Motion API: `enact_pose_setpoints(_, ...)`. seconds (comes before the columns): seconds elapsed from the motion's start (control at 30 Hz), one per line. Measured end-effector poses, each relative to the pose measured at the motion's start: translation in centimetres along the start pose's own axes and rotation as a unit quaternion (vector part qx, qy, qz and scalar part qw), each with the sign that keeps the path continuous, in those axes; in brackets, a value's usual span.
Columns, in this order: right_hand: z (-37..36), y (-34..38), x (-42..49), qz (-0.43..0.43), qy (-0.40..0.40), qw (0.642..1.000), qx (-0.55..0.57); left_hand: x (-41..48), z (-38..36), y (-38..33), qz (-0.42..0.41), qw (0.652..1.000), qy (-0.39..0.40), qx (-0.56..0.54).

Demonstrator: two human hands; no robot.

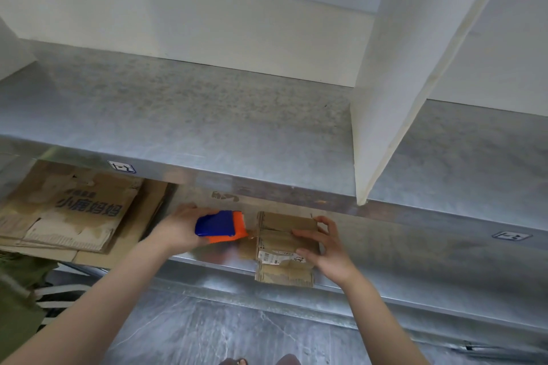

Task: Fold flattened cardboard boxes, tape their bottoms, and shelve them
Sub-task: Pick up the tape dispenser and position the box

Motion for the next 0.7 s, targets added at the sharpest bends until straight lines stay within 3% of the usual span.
enact_pose_setpoints(0.07, 0.0, 0.0, -0.1, 0.0, -0.003, 1.0, -0.004, 0.0, 0.1, 1.5, 0.012, 0.999, 0.018, 0.044)
enact_pose_setpoints(0.3, 0.0, 0.2, 0.0, 0.003, 0.001, 0.999, -0.05, 0.2, -1.5, 3.1, -0.028, 0.999, 0.031, 0.0)
enact_pose_setpoints(0.43, -0.3, 0.2, -0.3, 0.026, -0.017, 0.996, -0.079, -0.2, -1.3, 3.3, -0.027, 0.997, 0.032, 0.068)
enact_pose_setpoints(0.53, -0.6, 0.3, -1.0, 0.048, -0.034, 0.994, -0.094, -1.0, -1.5, 1.7, -0.065, 0.992, -0.01, 0.107)
enact_pose_setpoints(0.7, -0.6, 0.5, -2.4, 0.05, -0.072, 0.988, -0.128, -2.2, -1.7, -5.0, -0.135, 0.986, -0.092, 0.033)
Point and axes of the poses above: each hand's wrist, its own x-axis towards the middle knuckle, its own z-axis out of the back of the hand, y = z × x, the point moved 4 cm from there along x, towards the middle knuckle, and after that the axes turned 1 degree about -z, right-handed, at the moved point
